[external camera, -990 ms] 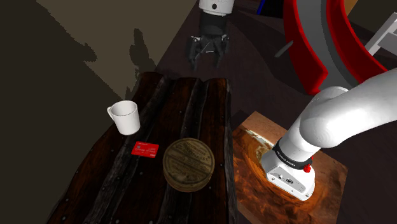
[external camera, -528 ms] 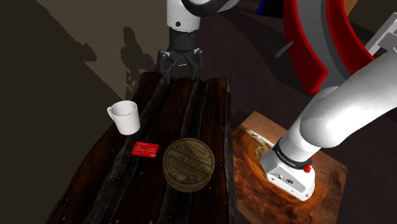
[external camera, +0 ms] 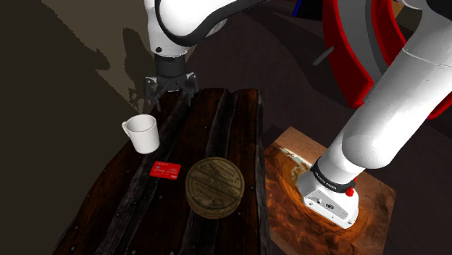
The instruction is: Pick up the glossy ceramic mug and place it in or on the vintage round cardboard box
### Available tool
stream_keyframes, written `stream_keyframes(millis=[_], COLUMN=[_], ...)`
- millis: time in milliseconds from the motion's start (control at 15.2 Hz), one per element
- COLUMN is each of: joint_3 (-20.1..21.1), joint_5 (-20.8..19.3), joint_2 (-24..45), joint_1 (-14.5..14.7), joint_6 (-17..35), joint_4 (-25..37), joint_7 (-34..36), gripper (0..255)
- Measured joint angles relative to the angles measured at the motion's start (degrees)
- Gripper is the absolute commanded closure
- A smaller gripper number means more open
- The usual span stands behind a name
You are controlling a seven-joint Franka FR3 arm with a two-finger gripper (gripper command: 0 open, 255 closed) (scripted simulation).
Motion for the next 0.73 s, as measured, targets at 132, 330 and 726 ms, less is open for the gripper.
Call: stream_keyframes(millis=[132,330,726], joint_3=[0.43,0.44,0.02], joint_5=[-2.07,-5.42,-7.25], joint_2=[4.46,11.73,15.6], joint_1=[1.01,3.14,4.44], joint_6=[0.6,1.18,4.38], joint_4=[3.32,9.07,9.3], joint_7=[2.94,7.18,9.0], gripper=[0,0,0])
